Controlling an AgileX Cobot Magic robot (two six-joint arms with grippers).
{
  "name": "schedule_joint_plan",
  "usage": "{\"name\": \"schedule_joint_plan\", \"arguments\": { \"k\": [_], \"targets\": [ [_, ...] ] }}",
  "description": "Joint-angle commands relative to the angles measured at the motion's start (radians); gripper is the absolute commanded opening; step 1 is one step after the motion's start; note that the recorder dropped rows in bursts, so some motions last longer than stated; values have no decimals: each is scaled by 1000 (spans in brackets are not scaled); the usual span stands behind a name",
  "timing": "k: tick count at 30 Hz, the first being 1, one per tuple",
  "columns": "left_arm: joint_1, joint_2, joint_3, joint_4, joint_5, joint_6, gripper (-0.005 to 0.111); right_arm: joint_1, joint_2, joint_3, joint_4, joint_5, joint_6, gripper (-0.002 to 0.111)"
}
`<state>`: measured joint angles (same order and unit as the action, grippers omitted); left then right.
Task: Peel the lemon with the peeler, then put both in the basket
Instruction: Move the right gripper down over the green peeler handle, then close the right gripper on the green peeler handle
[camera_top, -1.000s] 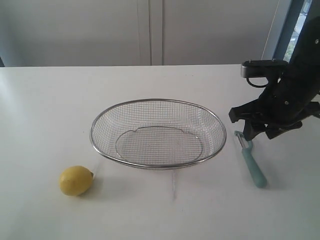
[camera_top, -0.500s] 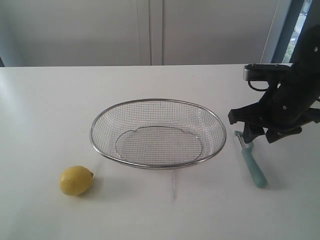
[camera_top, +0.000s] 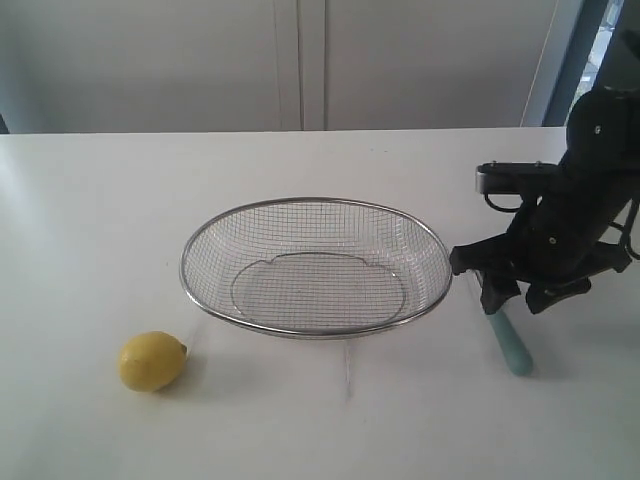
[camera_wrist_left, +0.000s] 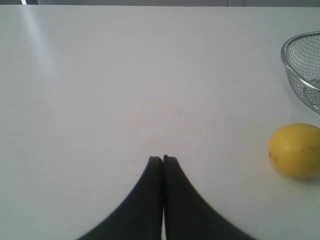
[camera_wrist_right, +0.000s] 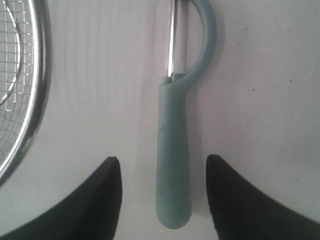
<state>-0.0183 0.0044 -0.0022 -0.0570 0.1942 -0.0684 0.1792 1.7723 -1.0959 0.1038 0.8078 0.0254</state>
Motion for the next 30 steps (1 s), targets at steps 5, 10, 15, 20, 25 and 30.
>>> {"name": "schedule_joint_plan", "arguments": {
  "k": [5, 10, 15, 20, 25, 30],
  "targets": [
    [-5, -4, 2, -2, 1, -1, 0, 3, 47, 4, 0, -1, 3, 49],
    [-5, -4, 2, -2, 1, -1, 0, 3, 74, 4, 0, -1, 3, 49],
    [-5, -4, 2, -2, 1, -1, 0, 3, 82, 4, 0, -7, 3, 49],
    [-5, -4, 2, -2, 1, -1, 0, 3, 100, 4, 0, -18, 3, 49],
    [-5, -4, 2, -2, 1, -1, 0, 3, 126, 4, 0, -18, 3, 49],
    [-5, -4, 2, -2, 1, -1, 0, 3, 139, 4, 0, -20, 3, 49]
  ]
}}
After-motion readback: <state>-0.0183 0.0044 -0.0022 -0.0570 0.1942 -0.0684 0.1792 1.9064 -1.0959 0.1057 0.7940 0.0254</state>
